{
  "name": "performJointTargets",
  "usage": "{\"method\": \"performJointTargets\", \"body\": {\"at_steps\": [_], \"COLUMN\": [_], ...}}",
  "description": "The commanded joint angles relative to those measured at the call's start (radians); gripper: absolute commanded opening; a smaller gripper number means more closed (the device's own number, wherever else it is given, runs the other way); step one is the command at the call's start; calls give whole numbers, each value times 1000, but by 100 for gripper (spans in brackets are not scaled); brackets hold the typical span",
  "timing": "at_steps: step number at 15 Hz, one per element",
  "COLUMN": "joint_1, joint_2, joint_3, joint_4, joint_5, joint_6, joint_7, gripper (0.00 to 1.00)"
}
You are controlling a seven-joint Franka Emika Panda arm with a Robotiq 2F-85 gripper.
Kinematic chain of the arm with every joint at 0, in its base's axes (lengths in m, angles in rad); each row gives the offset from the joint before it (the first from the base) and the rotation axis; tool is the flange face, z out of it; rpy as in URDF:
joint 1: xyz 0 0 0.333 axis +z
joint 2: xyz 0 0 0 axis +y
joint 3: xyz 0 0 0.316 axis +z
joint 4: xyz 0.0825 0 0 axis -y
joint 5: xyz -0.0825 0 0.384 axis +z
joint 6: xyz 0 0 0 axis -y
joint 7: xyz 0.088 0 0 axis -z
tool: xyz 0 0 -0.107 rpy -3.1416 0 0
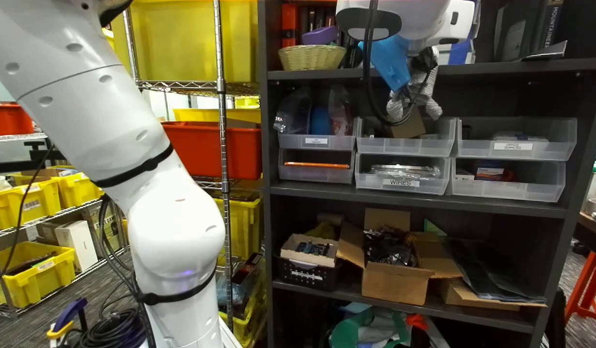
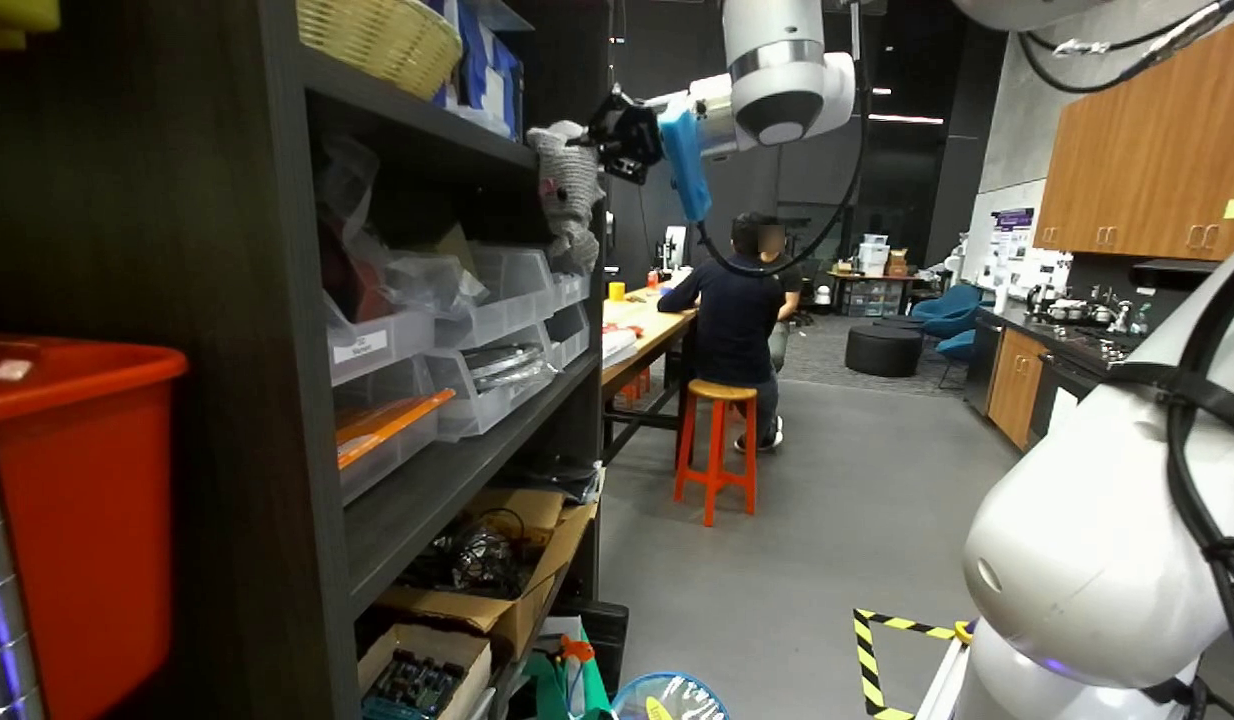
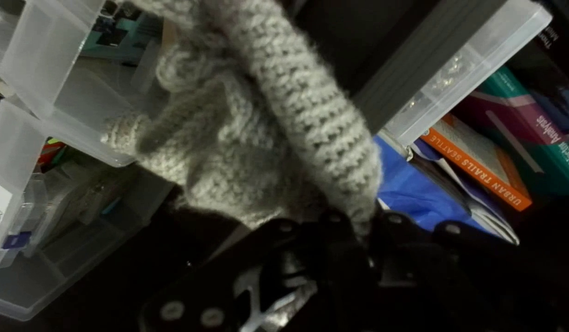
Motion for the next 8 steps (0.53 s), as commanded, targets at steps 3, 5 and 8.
{"method": "performJointTargets", "body": {"at_steps": [3, 5, 8], "joint_1": [-9, -1, 16], "joint_2": [-88, -109, -137], "joint_3": [8, 13, 21], "joint_4": [-73, -84, -87], "joint_5": [-170, -219, -265], "joint_6": [-27, -12, -5], "joint_7": [1, 1, 13], "gripper": [3, 3, 3]}}
